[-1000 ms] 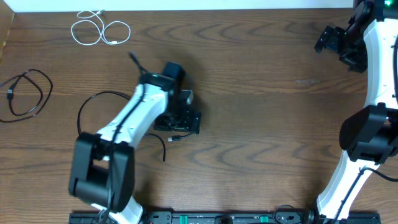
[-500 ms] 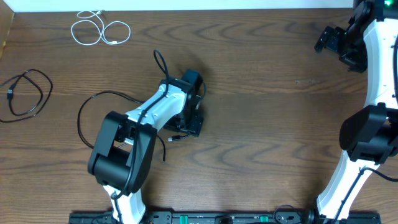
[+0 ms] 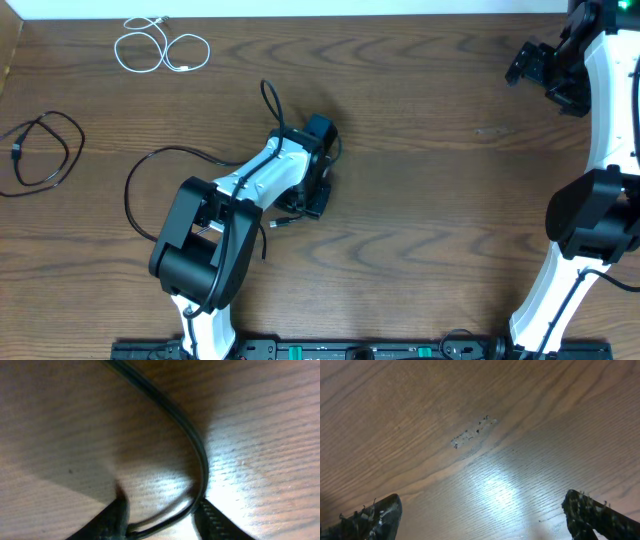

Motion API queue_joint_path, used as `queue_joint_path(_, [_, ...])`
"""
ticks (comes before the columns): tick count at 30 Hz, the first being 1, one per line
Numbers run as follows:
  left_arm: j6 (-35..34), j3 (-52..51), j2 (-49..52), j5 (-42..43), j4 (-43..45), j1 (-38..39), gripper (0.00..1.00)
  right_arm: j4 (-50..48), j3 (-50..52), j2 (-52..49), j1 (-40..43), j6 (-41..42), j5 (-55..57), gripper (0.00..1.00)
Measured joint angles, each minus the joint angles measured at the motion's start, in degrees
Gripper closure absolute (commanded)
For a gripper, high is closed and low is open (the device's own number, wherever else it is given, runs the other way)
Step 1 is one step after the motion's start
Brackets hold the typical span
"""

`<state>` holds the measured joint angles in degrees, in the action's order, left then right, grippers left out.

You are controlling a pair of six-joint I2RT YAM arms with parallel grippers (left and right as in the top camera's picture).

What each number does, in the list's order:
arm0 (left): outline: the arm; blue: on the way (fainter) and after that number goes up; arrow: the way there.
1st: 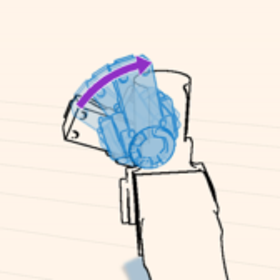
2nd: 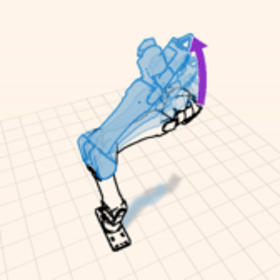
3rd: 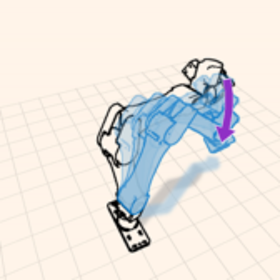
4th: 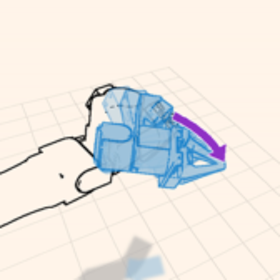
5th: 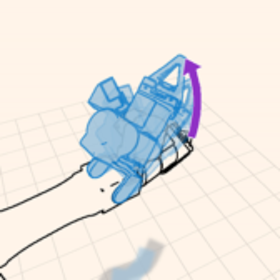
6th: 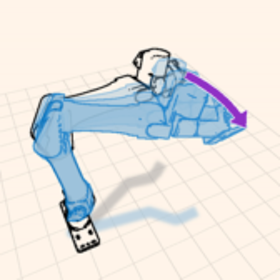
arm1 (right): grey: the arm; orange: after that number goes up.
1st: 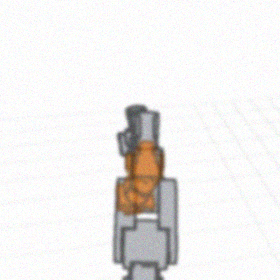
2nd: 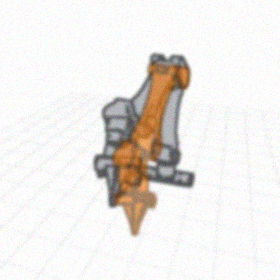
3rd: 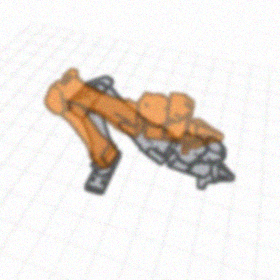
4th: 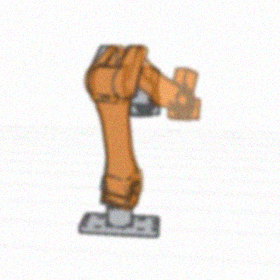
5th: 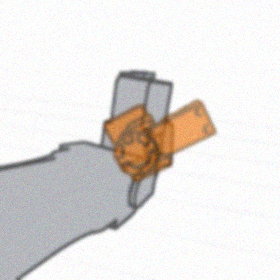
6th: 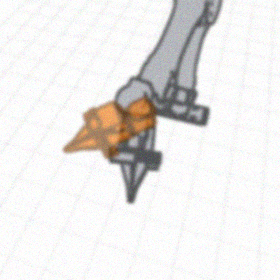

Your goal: Untangle cables

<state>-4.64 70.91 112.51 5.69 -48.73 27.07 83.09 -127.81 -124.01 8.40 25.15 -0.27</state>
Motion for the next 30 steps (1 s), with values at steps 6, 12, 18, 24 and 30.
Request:
queue_joint_path(6, [-0.15,0.44,0.26,-0.31,1.29,0.00,0.92,0.00,0.00,0.00,0.00,0.00,0.00,0.01])
queue_joint_path(12, [-0.02,0.48,0.26,-1.33,1.88,-0.07,0.92,0.00,0.00,0.00,0.00,0.00,0.00,0.01])
queue_joint_path(18, [-0.02,0.70,0.26,-4.28,2.47,-3.76,0.93,0.00,0.00,0.00,0.00,0.00,0.00,0.01])
queue_joint_path(24, [-0.35,1.49,0.66,-6.99,0.33,-10.47,0.93,0.02,0.00,0.00,0.00,0.00,0.00,0.01])
queue_joint_path(30, [-1.77,1.51,-0.94,-8.24,1.36,-14.67,0.92,0.00,-0.02,0.00,0.00,0.00,0.00,0.01])
